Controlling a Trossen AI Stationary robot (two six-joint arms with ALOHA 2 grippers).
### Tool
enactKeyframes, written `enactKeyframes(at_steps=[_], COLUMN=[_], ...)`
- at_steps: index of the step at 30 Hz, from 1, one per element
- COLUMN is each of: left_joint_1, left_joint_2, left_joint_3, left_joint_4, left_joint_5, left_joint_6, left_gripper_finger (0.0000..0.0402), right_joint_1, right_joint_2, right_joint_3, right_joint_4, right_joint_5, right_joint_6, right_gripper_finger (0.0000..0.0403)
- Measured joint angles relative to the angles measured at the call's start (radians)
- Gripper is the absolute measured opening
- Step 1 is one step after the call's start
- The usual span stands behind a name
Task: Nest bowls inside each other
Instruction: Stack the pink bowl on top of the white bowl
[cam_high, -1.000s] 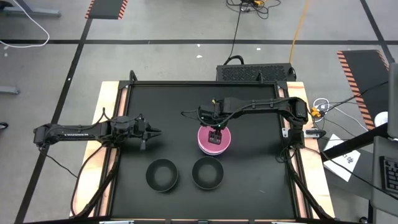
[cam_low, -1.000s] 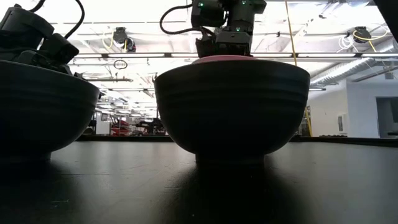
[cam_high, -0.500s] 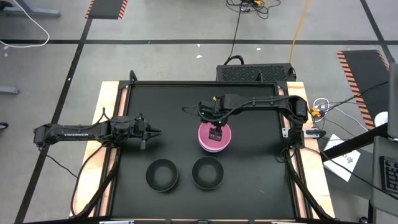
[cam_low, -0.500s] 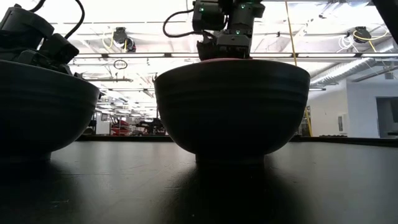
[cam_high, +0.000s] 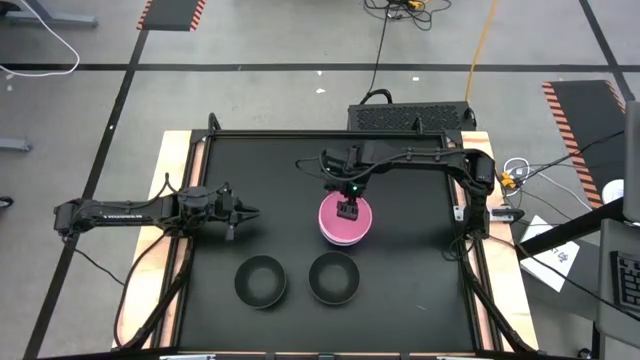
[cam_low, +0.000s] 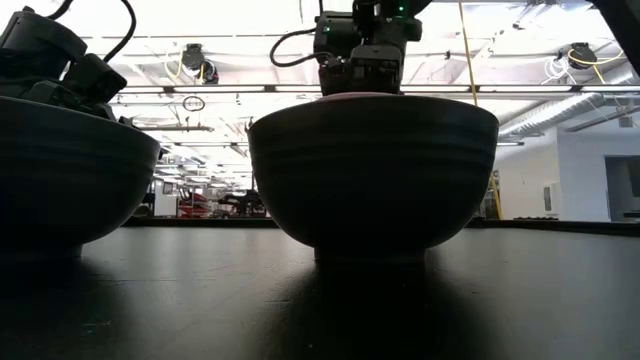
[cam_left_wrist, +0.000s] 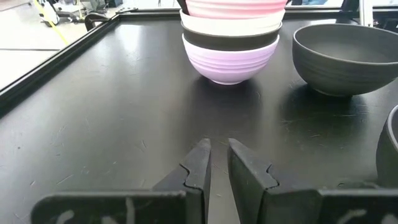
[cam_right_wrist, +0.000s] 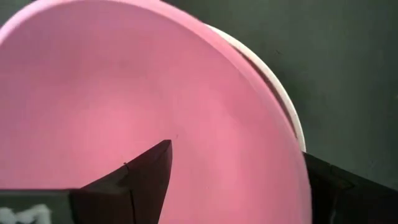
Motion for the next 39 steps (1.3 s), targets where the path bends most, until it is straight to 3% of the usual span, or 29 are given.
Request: enactKeyframes(at_steps=[12,26,39], left_joint_1=[0.0,0.0,0.0], left_joint_2=[0.0,0.0,0.0], left_joint_3=[0.0,0.0,0.0], left_joint_4=[0.0,0.0,0.0], left_joint_5=[0.0,0.0,0.0], left_joint_6=[0.002,-0.008,-0.012], left_gripper_finger=[0.0056,0.0056,0.0056], right_joint_1=[-0.004,-0.005,-0.012], right_joint_2=[0.0,-0.089,-0.086], right_joint_3=[0.0,0.002,0.002], right_joint_4=[-0.012,0.026,-0.047], right_joint_5=[-0.027,-0.025,0.025], right_joint_6=[0.008,0.021,0.032], right_gripper_finger=[0.0256,0.0256,0.0256])
